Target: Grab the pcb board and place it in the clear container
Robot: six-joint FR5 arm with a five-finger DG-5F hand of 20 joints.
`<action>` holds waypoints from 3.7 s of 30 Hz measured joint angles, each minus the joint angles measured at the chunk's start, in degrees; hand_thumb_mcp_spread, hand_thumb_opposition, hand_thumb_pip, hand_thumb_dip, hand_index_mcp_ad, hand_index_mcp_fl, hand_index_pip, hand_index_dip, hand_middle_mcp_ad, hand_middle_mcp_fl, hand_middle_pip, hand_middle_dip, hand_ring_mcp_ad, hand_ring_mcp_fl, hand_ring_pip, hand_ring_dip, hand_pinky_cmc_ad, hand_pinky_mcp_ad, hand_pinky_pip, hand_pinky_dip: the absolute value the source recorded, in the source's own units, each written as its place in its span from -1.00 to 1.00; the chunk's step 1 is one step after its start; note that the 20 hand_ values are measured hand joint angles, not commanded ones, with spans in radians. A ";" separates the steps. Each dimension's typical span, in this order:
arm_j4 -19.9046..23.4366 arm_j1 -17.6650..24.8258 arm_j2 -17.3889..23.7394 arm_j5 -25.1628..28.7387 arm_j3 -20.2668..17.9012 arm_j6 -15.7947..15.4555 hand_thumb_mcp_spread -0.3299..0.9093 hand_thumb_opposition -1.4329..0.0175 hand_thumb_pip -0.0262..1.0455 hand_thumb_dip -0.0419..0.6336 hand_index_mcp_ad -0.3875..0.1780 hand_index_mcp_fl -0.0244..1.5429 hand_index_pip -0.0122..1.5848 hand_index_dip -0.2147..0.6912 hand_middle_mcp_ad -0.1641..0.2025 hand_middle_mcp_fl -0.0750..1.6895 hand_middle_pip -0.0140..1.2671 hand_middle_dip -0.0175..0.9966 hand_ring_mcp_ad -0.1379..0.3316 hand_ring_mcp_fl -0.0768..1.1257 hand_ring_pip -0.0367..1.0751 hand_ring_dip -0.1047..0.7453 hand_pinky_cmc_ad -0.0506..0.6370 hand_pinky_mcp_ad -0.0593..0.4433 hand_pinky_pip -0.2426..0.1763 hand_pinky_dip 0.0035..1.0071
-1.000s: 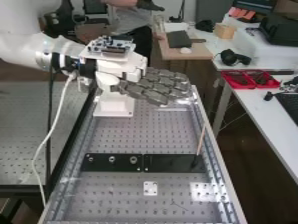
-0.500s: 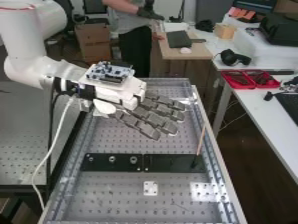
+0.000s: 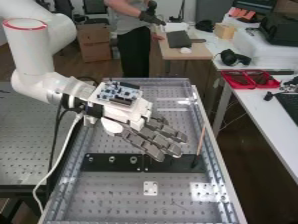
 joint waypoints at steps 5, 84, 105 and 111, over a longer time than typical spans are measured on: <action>0.50 -0.60 -1.31 -1.27 0.54 -0.43 0.06 -0.17 0.37 -0.32 0.33 -0.89 0.57 -0.50 0.27 -0.90 -0.77 -0.80 0.44 -0.87 -0.83 -0.79 -0.12 -0.09 -0.37 0.00; 13.04 -6.11 -11.56 -15.22 0.35 -11.40 0.28 -0.26 0.36 -0.13 0.07 -0.82 0.95 -0.26 0.23 -0.86 -0.76 -0.72 0.45 -0.87 -0.78 -0.77 -0.12 -0.10 -0.34 -0.44; 11.07 -6.64 -12.50 -16.94 2.02 -12.34 0.28 -0.26 0.36 -0.13 0.07 -0.77 0.95 -0.33 0.23 -0.86 -0.77 -0.71 0.45 -0.87 -0.78 -0.77 -0.12 -0.10 -0.34 -0.45; 10.73 -6.73 -12.76 -17.14 2.34 -12.17 0.28 -0.26 0.36 -0.13 0.06 -0.75 0.95 -0.33 0.23 -0.86 -0.77 -0.71 0.45 -0.87 -0.78 -0.77 -0.12 -0.10 -0.33 -0.45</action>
